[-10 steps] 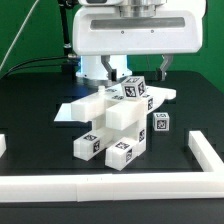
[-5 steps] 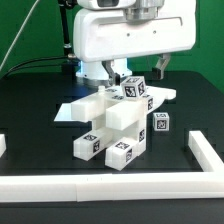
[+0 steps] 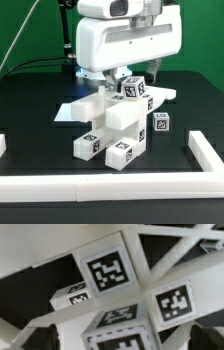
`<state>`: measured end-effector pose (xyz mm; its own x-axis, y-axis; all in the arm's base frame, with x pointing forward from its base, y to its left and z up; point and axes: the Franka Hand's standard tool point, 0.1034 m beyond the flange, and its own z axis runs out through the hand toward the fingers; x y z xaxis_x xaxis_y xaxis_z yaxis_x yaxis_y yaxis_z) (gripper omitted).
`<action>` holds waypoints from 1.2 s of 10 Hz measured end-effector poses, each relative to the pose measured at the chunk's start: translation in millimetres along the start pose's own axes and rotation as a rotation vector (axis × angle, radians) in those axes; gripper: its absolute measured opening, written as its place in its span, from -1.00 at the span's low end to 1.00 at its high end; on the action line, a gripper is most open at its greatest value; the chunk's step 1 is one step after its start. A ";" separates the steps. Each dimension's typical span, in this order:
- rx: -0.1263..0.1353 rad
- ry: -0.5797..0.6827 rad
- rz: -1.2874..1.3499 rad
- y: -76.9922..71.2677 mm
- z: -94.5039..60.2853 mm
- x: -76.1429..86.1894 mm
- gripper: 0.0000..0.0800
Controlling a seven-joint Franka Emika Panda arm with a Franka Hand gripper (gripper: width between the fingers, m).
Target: Assemble chair
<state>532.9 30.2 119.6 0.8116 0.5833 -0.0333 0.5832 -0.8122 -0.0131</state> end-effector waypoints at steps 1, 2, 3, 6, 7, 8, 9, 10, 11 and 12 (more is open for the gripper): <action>0.000 0.000 0.017 0.1 0.0 -0.1 0.59; 0.002 0.001 0.065 -0.1 0.1 0.0 0.16; 0.001 0.003 0.168 0.2 -0.9 0.8 -0.28; 0.002 0.005 0.387 0.1 -1.6 1.5 -0.27; 0.002 0.005 0.485 -0.1 -1.6 1.5 -0.27; 0.002 0.004 0.541 -0.2 -1.6 1.6 -0.27; 0.003 0.005 0.605 -0.5 -1.5 1.8 -0.27; 0.003 0.004 0.684 -0.7 -1.5 1.9 -0.27; 0.003 0.004 0.735 -0.8 -1.5 1.9 -0.27; 0.004 0.004 0.782 -0.9 -1.4 2.0 -0.27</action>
Offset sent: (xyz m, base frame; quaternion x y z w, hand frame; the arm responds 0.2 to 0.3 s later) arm 0.0000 0.0000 0.0000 0.0000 0.0000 0.1296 0.9916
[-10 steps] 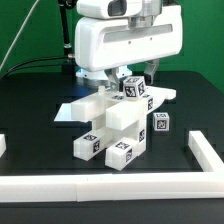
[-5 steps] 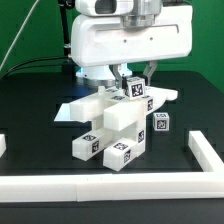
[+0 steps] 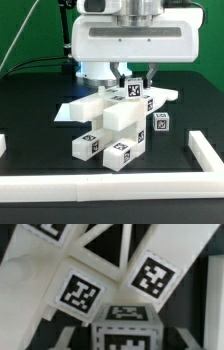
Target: Assemble chair
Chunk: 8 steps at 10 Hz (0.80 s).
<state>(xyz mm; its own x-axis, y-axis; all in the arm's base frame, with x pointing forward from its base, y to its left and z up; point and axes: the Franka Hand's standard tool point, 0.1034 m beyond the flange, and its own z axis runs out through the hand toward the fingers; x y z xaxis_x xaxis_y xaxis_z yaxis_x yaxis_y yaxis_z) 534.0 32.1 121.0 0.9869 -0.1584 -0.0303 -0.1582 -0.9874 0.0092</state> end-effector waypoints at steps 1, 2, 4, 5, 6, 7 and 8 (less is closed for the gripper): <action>0.000 0.000 0.083 -0.2 0.0 0.0 -0.27; 0.000 0.000 0.139 -0.4 0.0 -0.1 -0.27; 0.004 -0.001 0.269 -1.2 -0.1 -0.2 -0.27; 0.007 -0.002 0.324 -1.5 -0.1 -0.2 -0.27; 0.013 -0.005 0.382 -1.6 0.0 -0.2 -0.27; 0.032 -0.013 0.504 -0.6 0.1 0.4 -0.27; 0.045 -0.019 0.594 0.1 0.2 1.3 -0.27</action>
Offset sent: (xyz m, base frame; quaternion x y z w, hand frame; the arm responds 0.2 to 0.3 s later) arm 0.0000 0.0000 0.0000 0.0000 0.0000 0.1938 0.9810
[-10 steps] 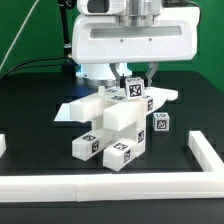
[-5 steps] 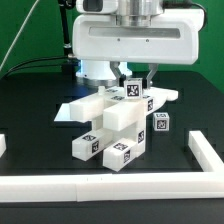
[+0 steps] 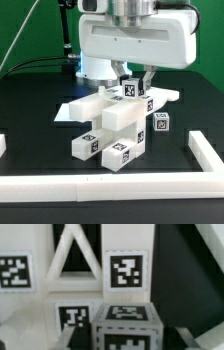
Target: Assemble chair
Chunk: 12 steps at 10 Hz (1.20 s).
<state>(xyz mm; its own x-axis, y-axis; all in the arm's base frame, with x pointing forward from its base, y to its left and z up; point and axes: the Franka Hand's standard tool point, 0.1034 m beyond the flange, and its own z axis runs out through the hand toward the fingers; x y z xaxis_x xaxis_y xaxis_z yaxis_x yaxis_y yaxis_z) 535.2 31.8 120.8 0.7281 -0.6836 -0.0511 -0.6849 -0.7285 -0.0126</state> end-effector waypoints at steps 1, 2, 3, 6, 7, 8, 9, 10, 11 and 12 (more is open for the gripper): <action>0.003 -0.002 0.082 -0.5 0.1 -0.4 -0.27; 0.003 -0.002 0.092 -0.8 0.1 -0.7 -0.27; 0.002 -0.002 0.082 -0.9 0.4 -0.9 -0.07; 0.002 -0.001 -0.182 -0.3 0.8 0.2 0.55; 0.006 0.002 -0.336 -3.0 0.1 -1.8 0.55; 0.009 0.006 -0.428 -5.6 -1.2 -3.9 0.61; 0.007 0.006 -0.486 -3.6 0.1 -2.4 0.62; 0.006 0.005 -0.549 -3.2 0.4 -2.2 0.62; 0.004 0.006 -0.605 -3.3 0.7 -2.2 0.62; -0.024 0.026 -0.818 -3.1 2.4 -0.1 0.62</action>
Offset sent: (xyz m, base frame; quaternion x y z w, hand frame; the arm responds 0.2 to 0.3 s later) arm 0.0000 0.0000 0.0000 0.0000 0.0000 -0.0650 0.9979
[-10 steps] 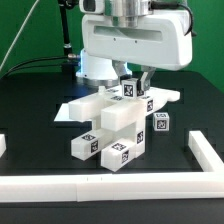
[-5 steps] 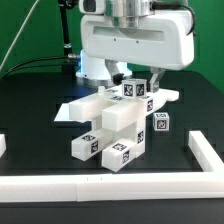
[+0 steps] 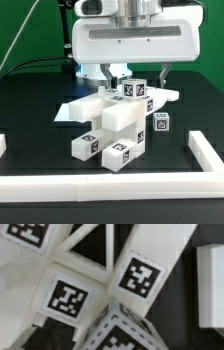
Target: Assemble chair
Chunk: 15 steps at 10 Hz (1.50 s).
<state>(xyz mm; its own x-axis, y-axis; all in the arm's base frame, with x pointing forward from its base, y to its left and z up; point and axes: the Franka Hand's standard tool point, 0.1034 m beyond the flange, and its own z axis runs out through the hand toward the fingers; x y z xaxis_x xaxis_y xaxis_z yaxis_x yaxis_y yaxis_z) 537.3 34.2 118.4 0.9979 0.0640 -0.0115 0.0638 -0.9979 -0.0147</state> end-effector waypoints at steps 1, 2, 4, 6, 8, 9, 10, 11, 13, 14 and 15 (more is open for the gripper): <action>-0.013 0.009 -0.186 2.2 0.1 2.3 0.62; -0.020 0.036 -0.269 3.1 0.7 4.5 0.62; -0.019 0.039 -0.261 4.4 4.1 1.4 0.59; -0.019 0.039 -0.238 4.5 4.4 1.3 0.17; -0.016 0.039 -0.090 4.3 4.7 1.2 -0.34; -0.015 0.039 -0.045 4.2 4.9 1.1 -0.34; -0.012 0.040 0.057 3.8 5.2 1.0 -0.34; -0.010 0.040 0.153 3.6 5.3 1.0 -0.34; -0.007 0.040 0.276 3.3 5.7 0.8 -0.34; -0.006 0.040 0.334 3.3 5.7 0.8 -0.34; -0.004 0.040 0.392 3.2 5.8 0.8 -0.34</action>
Offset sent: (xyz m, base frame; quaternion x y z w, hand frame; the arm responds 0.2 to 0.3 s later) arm 0.0000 0.0000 0.0000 0.0000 0.0000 0.0000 1.0000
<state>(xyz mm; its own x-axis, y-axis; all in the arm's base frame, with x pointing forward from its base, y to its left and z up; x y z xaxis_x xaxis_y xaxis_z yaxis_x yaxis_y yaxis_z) 538.2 31.2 112.5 0.9462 -0.3226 0.0239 -0.3224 -0.9465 -0.0127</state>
